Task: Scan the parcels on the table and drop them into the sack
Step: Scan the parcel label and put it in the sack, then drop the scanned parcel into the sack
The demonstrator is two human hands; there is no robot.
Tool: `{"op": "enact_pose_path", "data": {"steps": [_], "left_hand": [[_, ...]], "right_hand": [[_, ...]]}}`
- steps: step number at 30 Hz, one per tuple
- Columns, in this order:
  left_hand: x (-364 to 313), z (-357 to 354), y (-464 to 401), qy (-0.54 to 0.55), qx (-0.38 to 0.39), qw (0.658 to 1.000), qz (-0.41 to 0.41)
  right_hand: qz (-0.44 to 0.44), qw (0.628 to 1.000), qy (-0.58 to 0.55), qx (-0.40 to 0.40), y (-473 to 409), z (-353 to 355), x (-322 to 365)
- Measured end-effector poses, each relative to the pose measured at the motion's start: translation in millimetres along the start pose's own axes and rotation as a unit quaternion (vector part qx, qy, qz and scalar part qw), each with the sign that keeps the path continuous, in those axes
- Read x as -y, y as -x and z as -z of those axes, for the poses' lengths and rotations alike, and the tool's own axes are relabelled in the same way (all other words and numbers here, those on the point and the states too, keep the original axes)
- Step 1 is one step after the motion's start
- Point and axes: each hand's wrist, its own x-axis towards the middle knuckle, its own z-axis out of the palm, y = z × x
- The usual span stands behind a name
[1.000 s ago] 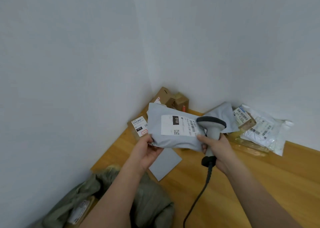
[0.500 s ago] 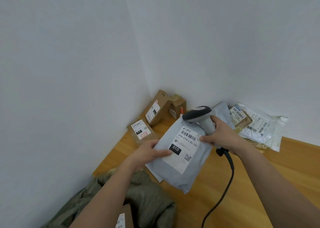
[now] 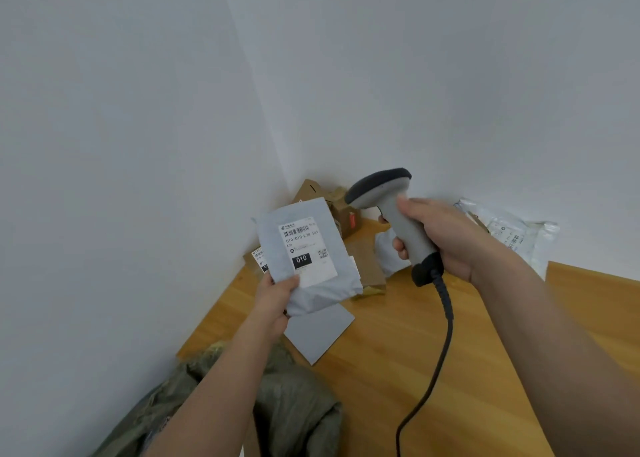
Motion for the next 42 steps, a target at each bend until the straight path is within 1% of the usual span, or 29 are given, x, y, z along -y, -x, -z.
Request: {"op": "enact_pose_path", "data": {"steps": [6, 24, 27, 30, 34, 36, 40, 42], "left_hand": [[-4, -7, -10, 0.053, -0.061, 0.997, 0.007], [-8, -1, -24, 0.057, -0.071, 0.996, 0.010], [-6, 5, -27, 0.043, -0.072, 0.996, 0.022], [-8, 20, -25, -0.012, -0.062, 0.997, 0.050], [-13, 61, 3, -0.156, -0.054, 0.981, 0.099], [-12, 90, 21, -0.215, -0.084, 0.968, 0.097], [1, 154, 52, -0.349, -0.122, 0.922, 0.116], [18, 193, 54, -0.443, -0.146, 0.873, 0.144]], "right_hand": [[0.033, 0.999, 0.007, 0.024, 19, -8, 27], [0.089, 0.995, 0.047, -0.003, 46, -18, 52], [0.090, 0.995, 0.052, -0.001, 47, -23, 53], [0.070, 0.996, 0.054, 0.011, 44, -32, 50], [0.016, 0.997, 0.060, 0.047, 34, -58, 38], [-0.007, 0.995, 0.069, 0.065, 27, -77, 28], [-0.054, 0.988, 0.092, 0.109, 21, -113, 4], [-0.063, 0.985, 0.104, 0.125, 22, -128, -6]]}}
